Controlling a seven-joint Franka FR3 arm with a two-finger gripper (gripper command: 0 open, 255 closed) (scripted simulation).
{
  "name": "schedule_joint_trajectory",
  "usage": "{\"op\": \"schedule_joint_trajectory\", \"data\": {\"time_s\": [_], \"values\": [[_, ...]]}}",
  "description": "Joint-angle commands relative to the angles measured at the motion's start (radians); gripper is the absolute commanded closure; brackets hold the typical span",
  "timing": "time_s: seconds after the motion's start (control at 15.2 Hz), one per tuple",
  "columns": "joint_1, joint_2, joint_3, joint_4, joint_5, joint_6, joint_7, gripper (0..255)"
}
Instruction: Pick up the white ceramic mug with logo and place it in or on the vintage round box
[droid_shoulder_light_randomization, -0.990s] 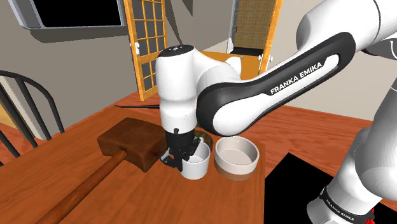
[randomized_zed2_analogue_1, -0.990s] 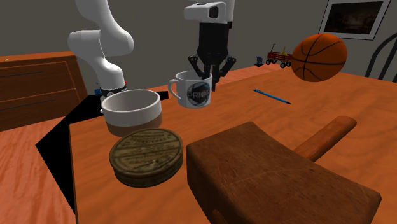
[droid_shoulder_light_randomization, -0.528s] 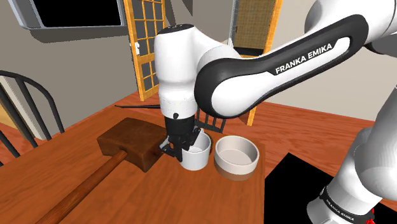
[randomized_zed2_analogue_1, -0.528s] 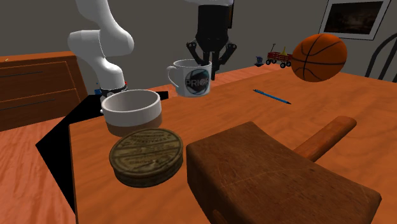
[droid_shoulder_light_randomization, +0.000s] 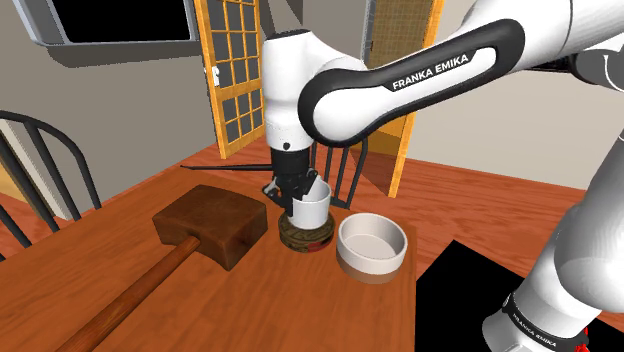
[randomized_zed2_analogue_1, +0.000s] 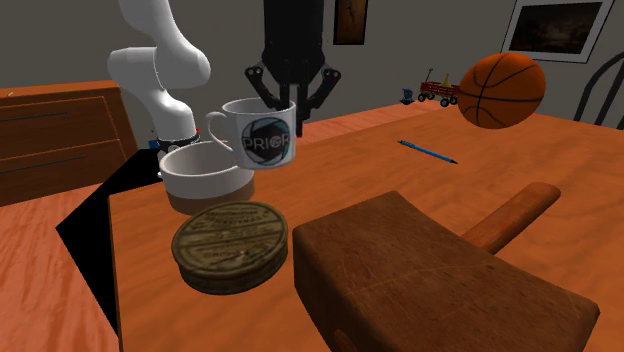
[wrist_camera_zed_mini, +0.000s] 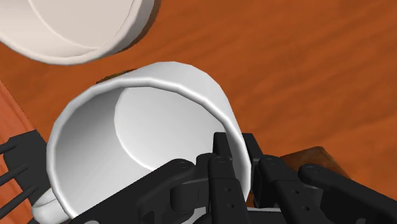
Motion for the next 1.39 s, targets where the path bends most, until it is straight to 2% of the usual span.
{"op": "schedule_joint_trajectory", "data": {"time_s": [0.0, 0.4, 1.32], "values": [[-0.021, 0.018, -0.02, 0.02, -0.009, -0.002, -0.04, 255], [-0.077, 0.078, -0.072, 0.097, -0.035, -0.019, -0.142, 255], [-0.069, 0.144, -0.081, -0.018, -0.084, 0.151, -0.102, 255]]}}
